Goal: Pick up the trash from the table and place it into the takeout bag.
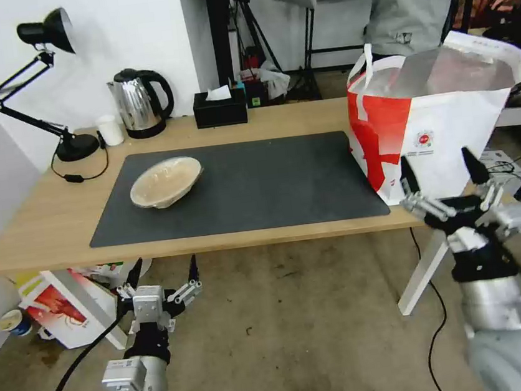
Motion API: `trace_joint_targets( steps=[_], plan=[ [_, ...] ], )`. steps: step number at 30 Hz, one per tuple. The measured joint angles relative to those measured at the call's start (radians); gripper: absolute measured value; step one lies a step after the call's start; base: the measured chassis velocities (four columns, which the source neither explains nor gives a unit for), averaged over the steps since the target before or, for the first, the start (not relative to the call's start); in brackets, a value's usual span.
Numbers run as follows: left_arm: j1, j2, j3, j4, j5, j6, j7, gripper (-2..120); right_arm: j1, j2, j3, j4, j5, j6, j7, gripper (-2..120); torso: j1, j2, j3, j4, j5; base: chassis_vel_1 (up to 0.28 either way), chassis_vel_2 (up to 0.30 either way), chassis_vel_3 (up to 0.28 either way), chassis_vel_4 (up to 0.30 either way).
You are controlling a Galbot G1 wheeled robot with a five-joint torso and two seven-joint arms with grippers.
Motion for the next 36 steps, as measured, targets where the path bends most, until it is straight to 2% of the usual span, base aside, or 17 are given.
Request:
trace_joint_targets(
  steps=[3,11,19,27,36],
  plan=[
    [0.000,0.000,0.000,0.000,0.000,0.000,0.000,100,-0.046,0.046,-0.037,-0.012,-0.086,0.047,-0.002,100,0.000,0.000,0.000,0.0000,0.0001,0.000,0.000,0.000,0.000],
    [0.000,0.000,0.000,0.000,0.000,0.000,0.000,100,-0.088,0.118,-0.089,-0.040,-0.182,0.127,0.006,100,0.000,0.000,0.000,0.0000,0.0001,0.000,0.000,0.000,0.000],
    [0.000,0.000,0.000,0.000,0.000,0.000,0.000,100,-0.120,0.174,-0.156,-0.075,-0.254,0.159,0.044,100,0.000,0.000,0.000,0.0000,0.0002,0.000,0.000,0.000,0.000],
    [0.000,0.000,0.000,0.000,0.000,0.000,0.000,100,-0.131,0.200,-0.210,-0.116,-0.320,0.191,0.064,100,0.000,0.000,0.000,0.0000,0.0001,0.000,0.000,0.000,0.000],
    [0.000,0.000,0.000,0.000,0.000,0.000,0.000,100,-0.125,0.206,-0.217,-0.168,-0.344,0.233,0.063,100,0.000,0.000,0.000,0.0000,0.0001,0.000,0.000,0.000,0.000]
  ],
)
